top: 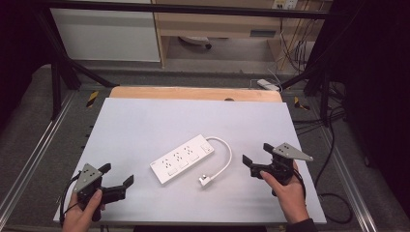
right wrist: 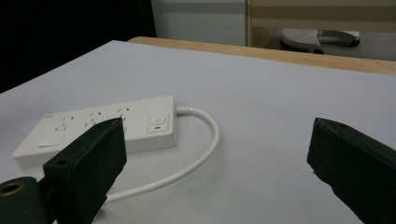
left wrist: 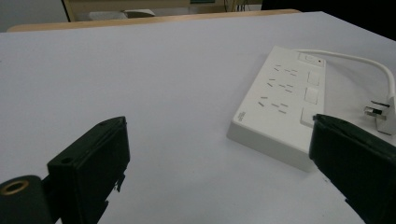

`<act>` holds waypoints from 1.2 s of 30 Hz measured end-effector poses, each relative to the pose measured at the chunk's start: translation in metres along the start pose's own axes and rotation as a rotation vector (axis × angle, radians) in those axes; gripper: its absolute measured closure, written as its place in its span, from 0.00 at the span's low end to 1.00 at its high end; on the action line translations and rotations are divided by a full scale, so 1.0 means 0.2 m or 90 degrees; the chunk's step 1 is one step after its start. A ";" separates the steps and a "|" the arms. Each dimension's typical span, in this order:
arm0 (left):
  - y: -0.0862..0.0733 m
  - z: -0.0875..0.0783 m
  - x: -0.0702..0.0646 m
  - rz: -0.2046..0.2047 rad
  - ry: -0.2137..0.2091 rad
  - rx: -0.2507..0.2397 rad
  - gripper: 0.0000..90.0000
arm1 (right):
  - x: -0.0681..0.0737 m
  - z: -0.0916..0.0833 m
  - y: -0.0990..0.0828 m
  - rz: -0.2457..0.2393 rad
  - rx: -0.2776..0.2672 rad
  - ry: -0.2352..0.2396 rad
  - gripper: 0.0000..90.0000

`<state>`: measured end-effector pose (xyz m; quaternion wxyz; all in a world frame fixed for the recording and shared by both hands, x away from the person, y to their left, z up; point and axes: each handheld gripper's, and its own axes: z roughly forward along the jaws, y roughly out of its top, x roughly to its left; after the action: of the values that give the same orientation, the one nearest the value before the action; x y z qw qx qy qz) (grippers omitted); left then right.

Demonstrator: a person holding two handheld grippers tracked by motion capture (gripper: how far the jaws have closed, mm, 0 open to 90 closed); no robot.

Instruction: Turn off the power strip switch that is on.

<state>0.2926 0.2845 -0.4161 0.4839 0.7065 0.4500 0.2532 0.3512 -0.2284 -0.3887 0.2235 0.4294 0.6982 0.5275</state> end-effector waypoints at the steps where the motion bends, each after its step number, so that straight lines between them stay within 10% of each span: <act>1: 0.00 0.00 0.00 0.001 0.001 0.000 0.06 | 0.01 0.01 0.01 -0.006 0.002 0.002 0.06; 36: 0.00 0.00 0.00 0.011 -0.003 0.008 0.06 | 0.21 0.21 0.15 -0.034 0.015 0.057 0.12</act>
<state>0.2927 0.2835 -0.4169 0.4781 0.7141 0.4443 0.2530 0.3713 -0.1680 -0.3687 0.2009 0.3888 0.7249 0.5319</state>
